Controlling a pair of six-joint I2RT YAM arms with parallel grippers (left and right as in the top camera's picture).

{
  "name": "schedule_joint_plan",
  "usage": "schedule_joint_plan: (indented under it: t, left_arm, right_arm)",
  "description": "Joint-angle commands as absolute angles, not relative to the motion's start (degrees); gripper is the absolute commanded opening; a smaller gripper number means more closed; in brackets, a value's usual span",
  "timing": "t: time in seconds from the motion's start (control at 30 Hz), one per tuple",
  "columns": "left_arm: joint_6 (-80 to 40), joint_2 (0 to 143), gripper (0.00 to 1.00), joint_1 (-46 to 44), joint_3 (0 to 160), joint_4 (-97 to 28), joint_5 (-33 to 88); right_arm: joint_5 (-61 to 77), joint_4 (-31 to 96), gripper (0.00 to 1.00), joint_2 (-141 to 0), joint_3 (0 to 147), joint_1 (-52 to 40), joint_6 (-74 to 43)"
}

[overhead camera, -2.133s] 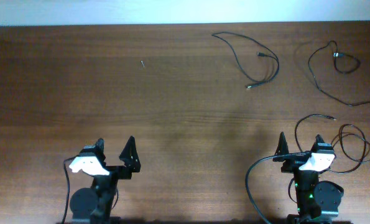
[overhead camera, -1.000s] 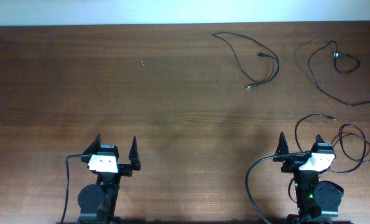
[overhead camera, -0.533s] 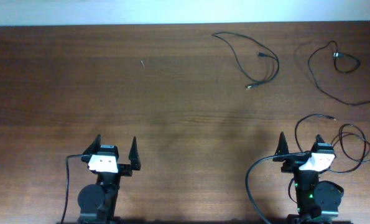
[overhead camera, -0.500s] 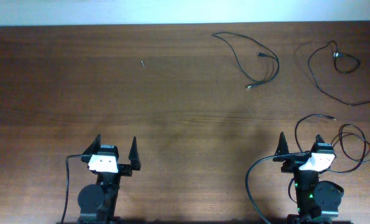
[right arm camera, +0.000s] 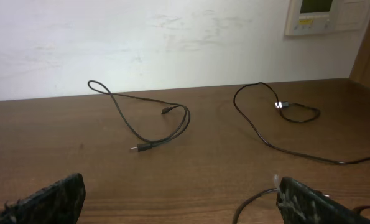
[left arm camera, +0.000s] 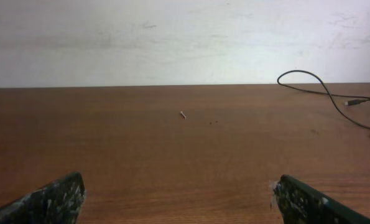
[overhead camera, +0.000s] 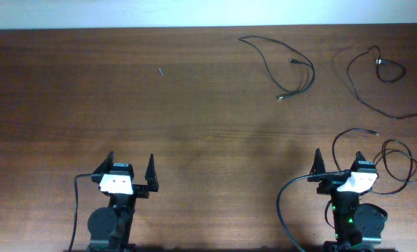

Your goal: Untangle cables

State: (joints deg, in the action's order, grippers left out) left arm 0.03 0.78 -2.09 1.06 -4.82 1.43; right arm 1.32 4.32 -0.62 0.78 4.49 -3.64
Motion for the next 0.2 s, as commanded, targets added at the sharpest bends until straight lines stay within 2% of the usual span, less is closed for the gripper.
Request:
schedule_joint_plan:
  t: [0.0,0.17]
  left_arm:
    - [0.93,0.30,0.99,-2.09,0.49,-4.60,0.82]
    - [0.93,0.30,0.98,-2.09,0.49,-4.60,0.82]
  right_arm:
    - [0.97,4.43,0.98,-0.21,0.32,4.14,-3.40]
    - [0.97,4.43,0.98,-0.21,0.32,4.14,-3.40]
